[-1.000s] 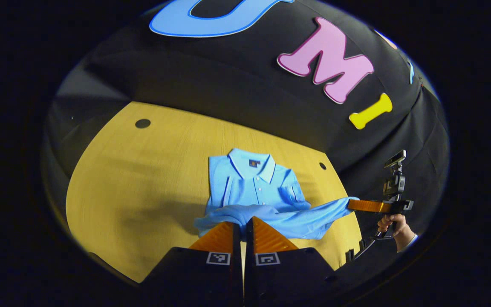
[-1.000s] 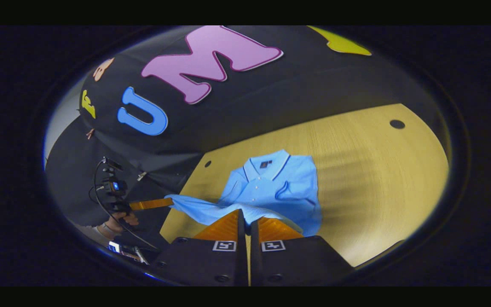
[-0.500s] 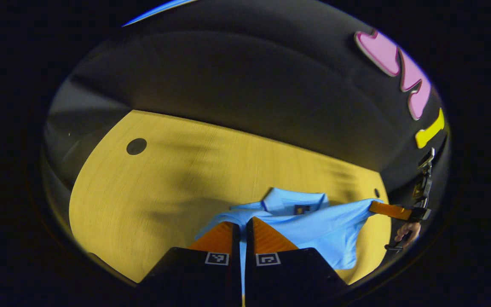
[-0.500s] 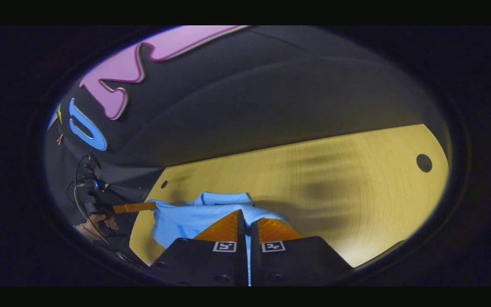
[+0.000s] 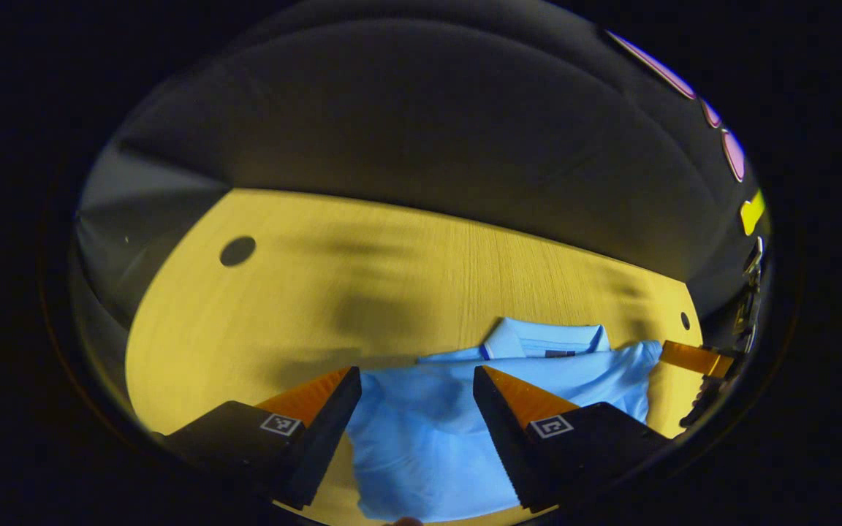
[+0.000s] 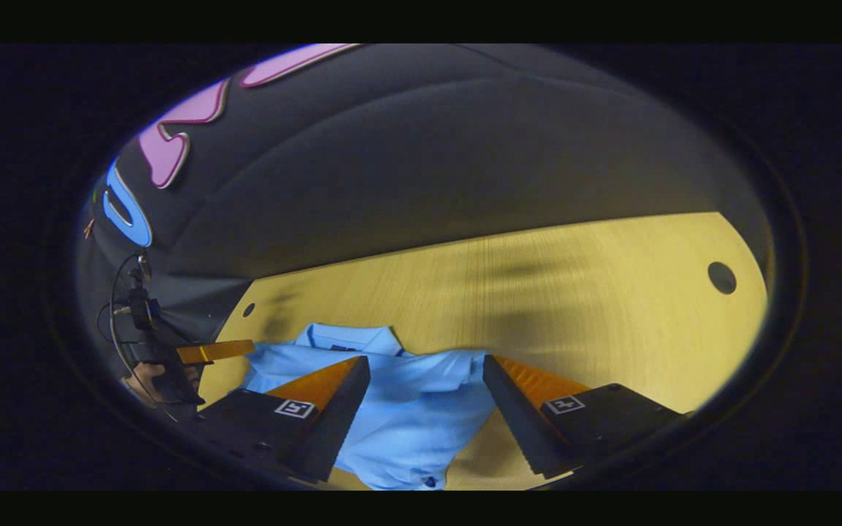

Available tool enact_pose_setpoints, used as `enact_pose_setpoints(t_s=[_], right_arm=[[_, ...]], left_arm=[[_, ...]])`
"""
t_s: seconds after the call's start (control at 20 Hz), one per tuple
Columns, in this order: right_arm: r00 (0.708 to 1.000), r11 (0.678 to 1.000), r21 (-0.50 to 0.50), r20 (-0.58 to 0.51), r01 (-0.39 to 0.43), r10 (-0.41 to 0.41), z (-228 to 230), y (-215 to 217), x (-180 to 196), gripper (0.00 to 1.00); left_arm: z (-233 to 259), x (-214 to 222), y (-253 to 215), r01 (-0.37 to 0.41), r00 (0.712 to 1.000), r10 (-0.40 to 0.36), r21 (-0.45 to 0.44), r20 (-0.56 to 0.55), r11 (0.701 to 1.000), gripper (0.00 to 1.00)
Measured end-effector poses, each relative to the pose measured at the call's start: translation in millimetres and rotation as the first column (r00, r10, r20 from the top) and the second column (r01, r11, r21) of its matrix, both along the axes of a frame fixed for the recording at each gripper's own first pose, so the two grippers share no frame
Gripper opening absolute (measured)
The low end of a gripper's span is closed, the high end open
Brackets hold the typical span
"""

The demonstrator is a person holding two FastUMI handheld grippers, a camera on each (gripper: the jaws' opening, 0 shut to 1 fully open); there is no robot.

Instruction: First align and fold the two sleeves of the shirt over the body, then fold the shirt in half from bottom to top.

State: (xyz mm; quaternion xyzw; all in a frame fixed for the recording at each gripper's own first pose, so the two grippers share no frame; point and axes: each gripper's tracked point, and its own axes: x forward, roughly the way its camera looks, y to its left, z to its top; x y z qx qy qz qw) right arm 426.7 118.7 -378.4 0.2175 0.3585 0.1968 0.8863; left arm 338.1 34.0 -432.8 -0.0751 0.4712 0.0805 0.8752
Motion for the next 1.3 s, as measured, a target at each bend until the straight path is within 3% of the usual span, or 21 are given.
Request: enact_pose_setpoints(t_s=[0.2,0.4,0.55,0.7,0.95,1.1,1.3], right_arm=[[0.992,0.998,-0.068,0.126,0.010,-0.001,64.3,-13.0,-30.3,0.98],[0.955,0.988,-0.118,0.291,0.096,-0.058,150.6,-28.4,-86.5,0.98],[0.903,0.971,-0.142,0.413,0.192,-0.118,216.4,-36.1,-150.1,0.98],[0.861,0.963,-0.094,0.476,0.253,-0.180,265.8,-31.3,-225.7,0.98],[0.780,0.927,-0.078,0.568,0.368,-0.262,306.1,-22.5,-314.3,0.98],[0.721,0.898,-0.102,0.638,0.428,-0.271,335.3,-30.4,-365.5,0.98],[0.628,0.858,-0.101,0.724,0.503,-0.283,378.0,-43.6,-409.8,0.98]], left_arm=[[82.0,-14.5,8.4,0.047,0.986,-0.049,0.014,0.160,0.999,0.98],[176.7,-77.2,9.1,0.104,0.939,-0.121,0.069,0.321,0.992,0.98],[239.3,-146.2,5.1,0.122,0.899,-0.156,0.109,0.410,0.987,0.98],[288.1,-216.5,-12.7,0.145,0.870,-0.165,0.080,0.465,0.986,0.97],[341.5,-304.9,-32.0,0.171,0.792,-0.209,0.120,0.573,0.978,0.97],[361.6,-340.4,-44.2,0.173,0.758,-0.223,0.140,0.613,0.975,0.97],[378.3,-349.5,-62.5,0.172,0.719,-0.209,0.122,0.663,0.977,0.97]])
